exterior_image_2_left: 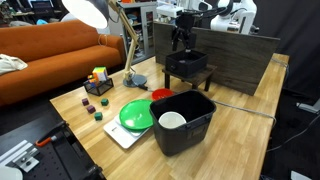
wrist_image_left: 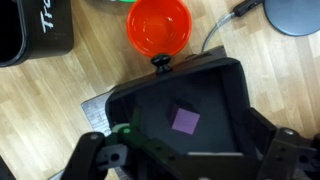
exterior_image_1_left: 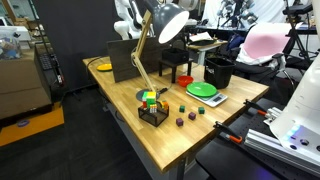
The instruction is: Move the purple block from the basket to the table
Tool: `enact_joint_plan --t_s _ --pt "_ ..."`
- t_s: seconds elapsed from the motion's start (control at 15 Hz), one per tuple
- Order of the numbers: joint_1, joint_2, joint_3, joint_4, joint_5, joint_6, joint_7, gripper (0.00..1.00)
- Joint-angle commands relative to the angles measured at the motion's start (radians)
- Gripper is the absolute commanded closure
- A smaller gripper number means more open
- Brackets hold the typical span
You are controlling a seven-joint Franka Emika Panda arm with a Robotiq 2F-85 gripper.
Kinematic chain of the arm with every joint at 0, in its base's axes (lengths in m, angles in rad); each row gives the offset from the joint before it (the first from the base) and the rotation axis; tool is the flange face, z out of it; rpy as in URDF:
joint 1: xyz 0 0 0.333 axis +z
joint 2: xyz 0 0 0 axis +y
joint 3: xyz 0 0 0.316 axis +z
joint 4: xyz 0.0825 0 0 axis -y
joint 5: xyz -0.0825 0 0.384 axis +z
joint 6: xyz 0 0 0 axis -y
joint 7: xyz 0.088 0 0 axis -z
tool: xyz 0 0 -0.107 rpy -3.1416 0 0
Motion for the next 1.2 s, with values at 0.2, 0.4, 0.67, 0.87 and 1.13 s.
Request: enact_joint_plan --t_s 0.2,0.4,0.67,0.87,1.13 --pt "0.005 0.006 -0.008 0.008 0.001 0.0 0.015 0.0" --pt "0.001 0.034 -0.008 0.03 0.012 -0.004 0.026 0.0" --pt "-0.002 0.082 -0.017 0.062 0.011 -0.017 0.05 0.0" --pt "-0.006 0.116 -0.023 0.094 0.01 -0.028 0.061 0.0" --pt "-0.006 0.146 -0.026 0.136 0.007 -0.036 0.065 0.0"
